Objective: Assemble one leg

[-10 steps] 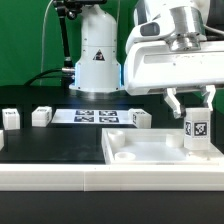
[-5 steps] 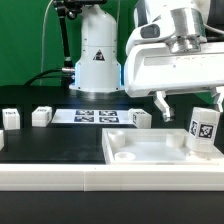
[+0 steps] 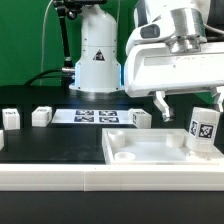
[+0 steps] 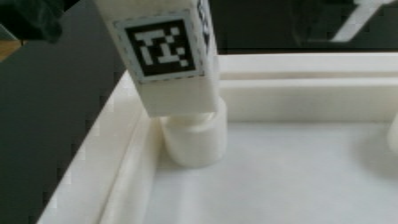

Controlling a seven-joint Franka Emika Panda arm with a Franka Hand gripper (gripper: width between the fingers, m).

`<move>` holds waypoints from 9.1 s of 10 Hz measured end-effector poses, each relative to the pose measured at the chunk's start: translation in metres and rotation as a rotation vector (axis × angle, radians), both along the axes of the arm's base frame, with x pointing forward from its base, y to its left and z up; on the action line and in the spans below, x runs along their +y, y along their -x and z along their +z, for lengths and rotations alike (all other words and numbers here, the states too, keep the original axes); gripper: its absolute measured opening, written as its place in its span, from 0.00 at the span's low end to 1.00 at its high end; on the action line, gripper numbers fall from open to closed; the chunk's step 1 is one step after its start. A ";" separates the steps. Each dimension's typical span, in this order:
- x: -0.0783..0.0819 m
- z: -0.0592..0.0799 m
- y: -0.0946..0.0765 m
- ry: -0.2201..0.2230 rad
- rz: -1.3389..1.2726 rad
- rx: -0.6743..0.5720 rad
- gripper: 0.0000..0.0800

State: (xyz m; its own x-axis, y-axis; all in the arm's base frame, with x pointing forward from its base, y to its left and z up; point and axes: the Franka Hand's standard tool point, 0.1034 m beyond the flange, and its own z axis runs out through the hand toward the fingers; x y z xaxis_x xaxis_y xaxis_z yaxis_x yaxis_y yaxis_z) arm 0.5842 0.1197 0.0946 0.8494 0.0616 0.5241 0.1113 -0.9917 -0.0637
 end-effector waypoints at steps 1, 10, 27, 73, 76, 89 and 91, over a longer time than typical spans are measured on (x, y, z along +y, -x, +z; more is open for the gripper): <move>0.000 0.005 -0.001 -0.003 0.002 0.017 0.81; -0.005 0.004 -0.017 -0.048 0.059 0.494 0.81; 0.003 -0.005 -0.024 -0.018 -0.083 0.495 0.37; -0.002 -0.011 -0.026 -0.091 -0.338 0.500 0.36; 0.004 -0.013 -0.025 -0.198 -0.666 0.512 0.36; 0.010 -0.014 -0.026 -0.161 -0.544 0.511 0.81; 0.010 -0.015 -0.026 -0.064 -0.341 0.490 0.81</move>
Offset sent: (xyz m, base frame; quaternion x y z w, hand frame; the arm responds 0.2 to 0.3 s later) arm 0.0000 0.0000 0.0000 0.0000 0.0000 0.0000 1.0000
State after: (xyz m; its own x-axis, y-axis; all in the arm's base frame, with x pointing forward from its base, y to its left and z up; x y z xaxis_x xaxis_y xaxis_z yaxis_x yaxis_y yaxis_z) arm 0.6099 0.1296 0.0798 0.9594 -0.2758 0.0596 -0.2701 -0.9588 -0.0883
